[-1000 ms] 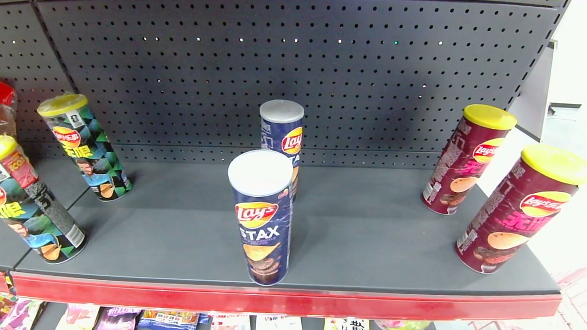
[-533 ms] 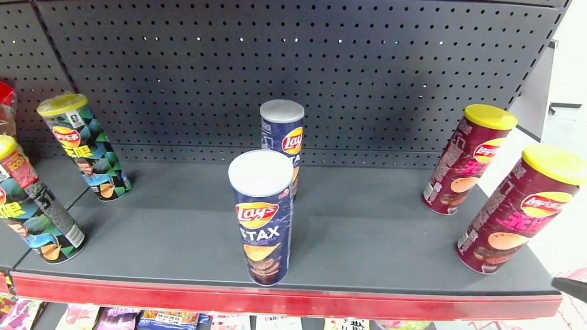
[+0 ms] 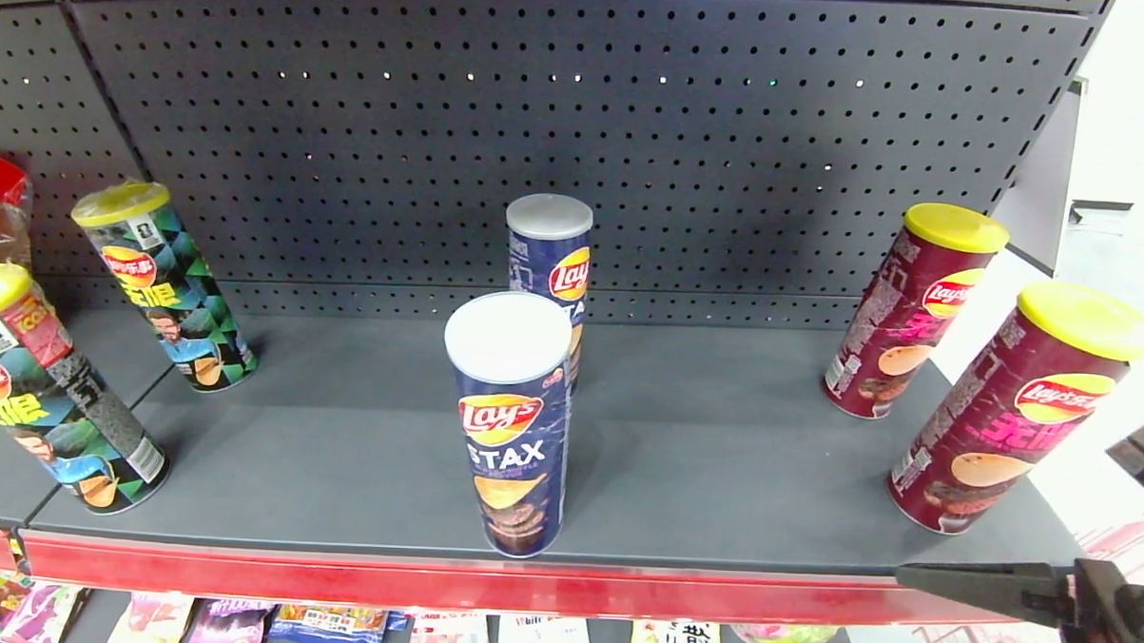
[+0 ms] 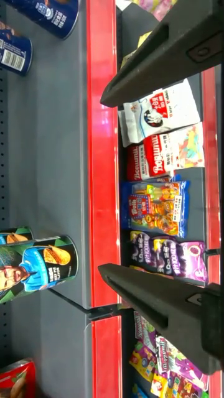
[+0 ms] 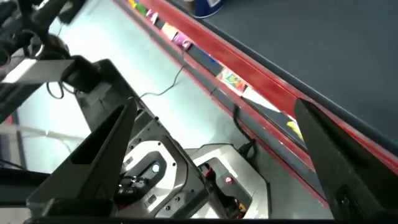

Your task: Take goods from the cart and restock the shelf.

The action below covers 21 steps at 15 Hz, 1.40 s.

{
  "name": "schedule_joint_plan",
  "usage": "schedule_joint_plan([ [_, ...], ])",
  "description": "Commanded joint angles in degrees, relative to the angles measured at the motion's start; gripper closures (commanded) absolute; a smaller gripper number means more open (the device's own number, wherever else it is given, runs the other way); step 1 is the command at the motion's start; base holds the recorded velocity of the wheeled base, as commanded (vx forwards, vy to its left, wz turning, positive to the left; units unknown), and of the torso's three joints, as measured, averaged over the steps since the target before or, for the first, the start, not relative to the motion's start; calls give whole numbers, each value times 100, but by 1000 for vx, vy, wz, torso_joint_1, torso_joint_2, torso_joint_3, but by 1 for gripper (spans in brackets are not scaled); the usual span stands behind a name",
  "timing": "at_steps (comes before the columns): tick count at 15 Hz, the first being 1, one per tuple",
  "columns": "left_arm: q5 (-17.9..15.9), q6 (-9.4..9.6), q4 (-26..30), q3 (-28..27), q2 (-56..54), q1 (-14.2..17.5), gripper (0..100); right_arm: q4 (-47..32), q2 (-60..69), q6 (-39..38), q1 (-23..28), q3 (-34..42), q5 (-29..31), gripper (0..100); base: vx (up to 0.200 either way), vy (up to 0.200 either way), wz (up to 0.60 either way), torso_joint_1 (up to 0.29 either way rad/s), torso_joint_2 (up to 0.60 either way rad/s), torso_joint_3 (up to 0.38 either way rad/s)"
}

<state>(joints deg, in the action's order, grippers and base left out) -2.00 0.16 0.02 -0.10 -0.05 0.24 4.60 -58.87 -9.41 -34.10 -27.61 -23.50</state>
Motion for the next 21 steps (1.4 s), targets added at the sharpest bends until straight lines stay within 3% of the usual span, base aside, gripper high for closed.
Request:
schedule_joint_plan([
  [1, -2, 2, 6, 1, 5, 2, 0, 393, -863, 36, -247, -16, 171, 0, 0, 0, 0, 0, 0, 0],
  [4, -2, -7, 6, 1, 5, 2, 0, 824, -1522, 45, -581, -69, 487, 0, 0, 0, 0, 0, 0, 0],
  [9, -2, 2, -2, 1, 5, 2, 0, 1237, -2524, 36, -624, -675, 566, 0, 0, 0, 0, 0, 0, 0],
  [21, -2, 2, -2, 1, 5, 2, 0, 1245, -3781, 9, -686, -1756, 865, 0, 0, 0, 0, 0, 0, 0],
])
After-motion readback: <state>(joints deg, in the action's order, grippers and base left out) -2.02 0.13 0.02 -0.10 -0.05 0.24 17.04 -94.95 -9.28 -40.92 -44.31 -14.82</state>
